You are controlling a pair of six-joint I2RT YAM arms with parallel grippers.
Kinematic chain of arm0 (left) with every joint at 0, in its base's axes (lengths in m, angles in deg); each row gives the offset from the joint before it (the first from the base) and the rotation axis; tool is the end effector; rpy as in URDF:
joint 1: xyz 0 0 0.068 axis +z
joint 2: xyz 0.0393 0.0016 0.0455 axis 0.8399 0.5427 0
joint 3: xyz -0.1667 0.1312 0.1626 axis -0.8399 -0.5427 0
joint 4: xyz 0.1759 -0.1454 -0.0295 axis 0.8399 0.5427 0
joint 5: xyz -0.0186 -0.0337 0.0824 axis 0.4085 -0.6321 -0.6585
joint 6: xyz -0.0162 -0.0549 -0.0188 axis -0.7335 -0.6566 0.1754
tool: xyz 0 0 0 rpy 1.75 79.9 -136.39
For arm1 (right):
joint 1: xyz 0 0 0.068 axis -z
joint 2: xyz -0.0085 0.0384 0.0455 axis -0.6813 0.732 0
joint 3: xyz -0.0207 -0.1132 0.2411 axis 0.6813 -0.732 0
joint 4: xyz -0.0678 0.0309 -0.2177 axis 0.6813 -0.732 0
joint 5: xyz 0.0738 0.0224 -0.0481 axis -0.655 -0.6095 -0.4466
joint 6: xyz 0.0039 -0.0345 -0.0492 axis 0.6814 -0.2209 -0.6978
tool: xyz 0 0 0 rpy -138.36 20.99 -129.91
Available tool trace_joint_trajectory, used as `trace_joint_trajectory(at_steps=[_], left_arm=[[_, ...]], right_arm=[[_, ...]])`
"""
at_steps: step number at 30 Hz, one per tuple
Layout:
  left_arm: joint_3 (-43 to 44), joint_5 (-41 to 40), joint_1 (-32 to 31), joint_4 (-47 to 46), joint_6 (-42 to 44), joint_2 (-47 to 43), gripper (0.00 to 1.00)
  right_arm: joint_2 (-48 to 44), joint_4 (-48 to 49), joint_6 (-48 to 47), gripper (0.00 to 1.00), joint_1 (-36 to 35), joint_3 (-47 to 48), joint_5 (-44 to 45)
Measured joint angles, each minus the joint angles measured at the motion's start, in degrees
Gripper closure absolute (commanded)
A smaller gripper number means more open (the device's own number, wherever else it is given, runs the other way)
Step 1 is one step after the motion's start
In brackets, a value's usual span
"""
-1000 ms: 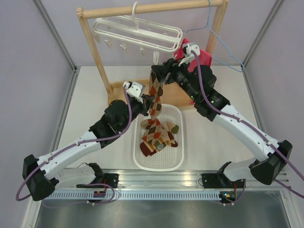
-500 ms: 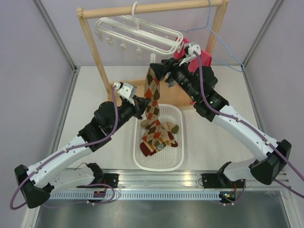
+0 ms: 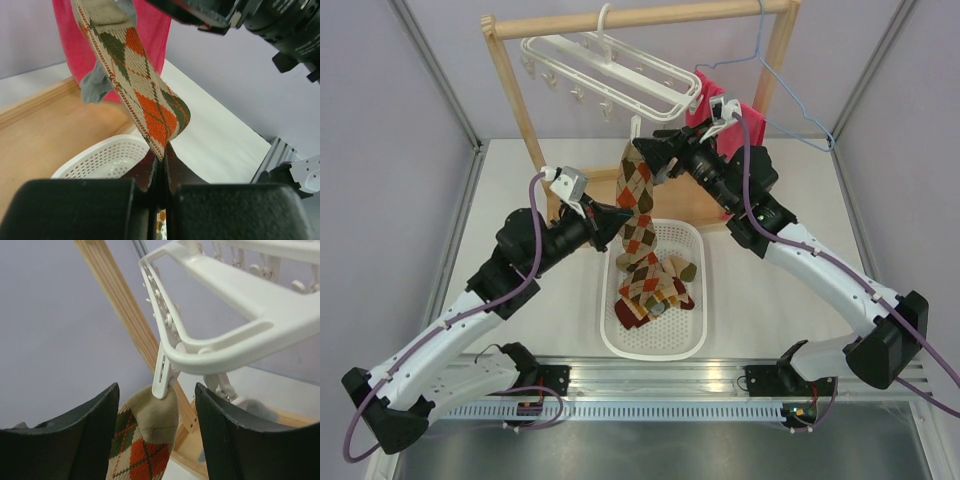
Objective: Remove the socks clipped to the hanger
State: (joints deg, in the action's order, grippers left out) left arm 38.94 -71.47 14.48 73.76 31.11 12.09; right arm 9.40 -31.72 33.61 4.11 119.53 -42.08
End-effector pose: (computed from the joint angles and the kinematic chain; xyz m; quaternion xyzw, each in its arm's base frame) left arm 0.1324 -0.1273 0.3905 0.1875 0.6696 -0.3816 0.6090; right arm 0.2297 0.1883 0.4451 -0.0959 0.6018 0.4344 0.6633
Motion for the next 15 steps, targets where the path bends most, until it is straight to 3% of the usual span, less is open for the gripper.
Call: trace_joint_trajectory(at_steps=[6, 15], left_arm=[[0.20, 4.83, 1.11, 0.26, -1.57, 0.48, 0.98], [0.20, 10.58, 1.18, 0.24, -3.30, 0.22, 0.98]], right_arm=[[-1.05, 1.99, 1.90, 0.33, 0.00, -5.33, -0.96], [-0.87, 3.56, 2.69, 0.33, 0.00, -5.79, -0.96]])
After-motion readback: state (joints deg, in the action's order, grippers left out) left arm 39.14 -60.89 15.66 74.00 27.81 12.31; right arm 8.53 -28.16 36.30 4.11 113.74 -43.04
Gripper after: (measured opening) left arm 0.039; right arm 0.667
